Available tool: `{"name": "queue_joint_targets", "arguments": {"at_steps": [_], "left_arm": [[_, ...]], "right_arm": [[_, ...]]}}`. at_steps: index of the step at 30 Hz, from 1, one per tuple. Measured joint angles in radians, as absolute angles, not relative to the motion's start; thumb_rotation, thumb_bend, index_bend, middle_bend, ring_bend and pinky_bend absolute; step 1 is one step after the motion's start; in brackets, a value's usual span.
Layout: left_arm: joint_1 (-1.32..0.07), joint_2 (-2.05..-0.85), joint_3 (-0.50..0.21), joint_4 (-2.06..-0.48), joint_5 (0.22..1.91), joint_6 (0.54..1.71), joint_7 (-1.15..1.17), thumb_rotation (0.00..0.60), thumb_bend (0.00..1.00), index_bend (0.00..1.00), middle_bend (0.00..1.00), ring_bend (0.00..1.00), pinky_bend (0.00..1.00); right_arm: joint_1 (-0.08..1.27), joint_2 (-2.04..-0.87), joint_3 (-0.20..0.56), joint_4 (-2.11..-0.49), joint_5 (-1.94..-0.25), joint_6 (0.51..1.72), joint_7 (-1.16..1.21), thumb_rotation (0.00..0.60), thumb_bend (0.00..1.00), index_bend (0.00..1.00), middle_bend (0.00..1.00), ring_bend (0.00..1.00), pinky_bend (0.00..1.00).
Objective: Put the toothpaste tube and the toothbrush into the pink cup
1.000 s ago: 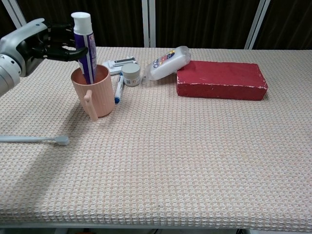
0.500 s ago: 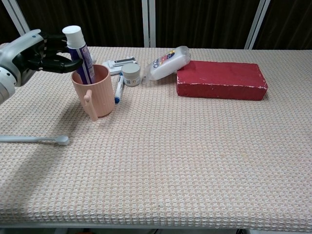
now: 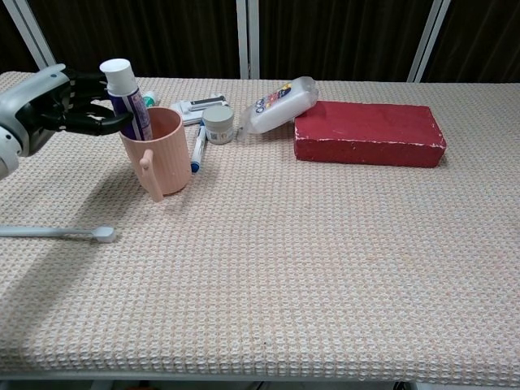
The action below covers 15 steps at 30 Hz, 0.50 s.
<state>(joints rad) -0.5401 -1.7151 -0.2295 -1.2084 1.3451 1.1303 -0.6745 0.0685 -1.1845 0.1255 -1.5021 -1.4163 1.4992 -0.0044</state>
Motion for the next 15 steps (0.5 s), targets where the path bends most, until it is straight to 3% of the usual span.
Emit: {"name": "queue_joint_targets", "arguments": {"at_steps": [8,15], "left_arm": [[-0.539,-1.714,-0.212,-1.195,1.374,1.135,-0.707,0.6,0.31,0.26,0.27,0.16,0.28],[-0.534,-1.704,-0.211,-1.208,1.383,1.148,-0.726,0.6,0.29,0.23,0.25,0.15,0.28]], "right_arm": [[0.067,-1.185,0.127,-1.499,-1.419,1.504,-0.002,0.399,0.29,0.0,0.0,0.0,0.0],[0.067,-1.181,0.128,-1.505,-1.422,1.507,-0.002,0.4,0.29,0.0,0.0,0.0,0.0]]}}
